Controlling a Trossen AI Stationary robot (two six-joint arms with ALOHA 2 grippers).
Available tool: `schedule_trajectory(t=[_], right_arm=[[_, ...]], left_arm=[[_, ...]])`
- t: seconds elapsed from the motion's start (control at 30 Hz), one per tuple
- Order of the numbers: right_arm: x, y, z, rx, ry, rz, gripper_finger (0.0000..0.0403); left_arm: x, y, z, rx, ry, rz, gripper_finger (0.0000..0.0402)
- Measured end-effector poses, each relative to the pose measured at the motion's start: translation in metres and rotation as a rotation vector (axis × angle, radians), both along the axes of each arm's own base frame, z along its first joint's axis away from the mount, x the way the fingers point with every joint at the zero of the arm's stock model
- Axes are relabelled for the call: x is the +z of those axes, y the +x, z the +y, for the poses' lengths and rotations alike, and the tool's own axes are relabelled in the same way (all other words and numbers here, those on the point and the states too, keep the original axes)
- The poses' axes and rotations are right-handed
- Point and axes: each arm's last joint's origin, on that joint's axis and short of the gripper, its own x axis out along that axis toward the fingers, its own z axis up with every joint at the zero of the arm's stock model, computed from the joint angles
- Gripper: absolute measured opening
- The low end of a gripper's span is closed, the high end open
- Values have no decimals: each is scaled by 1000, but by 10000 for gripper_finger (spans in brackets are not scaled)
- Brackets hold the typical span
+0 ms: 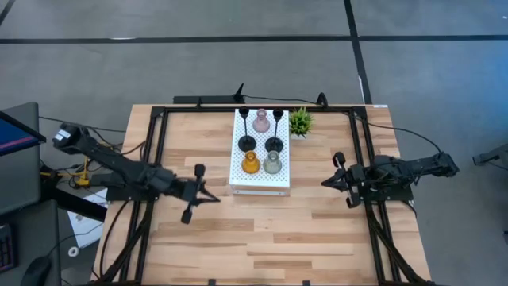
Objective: Pick & Place candle stick holders
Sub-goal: Return to Home Position
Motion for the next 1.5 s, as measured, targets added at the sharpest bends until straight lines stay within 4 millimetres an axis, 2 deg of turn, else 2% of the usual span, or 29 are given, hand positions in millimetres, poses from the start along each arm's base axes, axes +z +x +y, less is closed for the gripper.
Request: schedule_trajectory(t=[0.3,0.47,0.7,0.93,1.17,1.33,1.5], right_arm=[[0,0,0,1,26,6,0],[0,0,0,1,29,7,0],[-1,0,0,0,30,10,0],[-1,0,0,-3,25,9,0],[-1,0,0,-3,25,10,0],[-1,0,0,-3,25,10,0],[-1,0,0,-3,40,13,0]], left_arm=[[6,6,38,36,-75,-25,7],[16,-11,52,63,-138,-69,7],[26,-54,53,-26,-142,-137,7],[24,-79,54,-47,-140,-156,7],[21,-88,53,-87,-134,-164,7],[-2,-83,53,-81,-112,-112,7],[-6,-89,53,-83,-133,-118,7]])
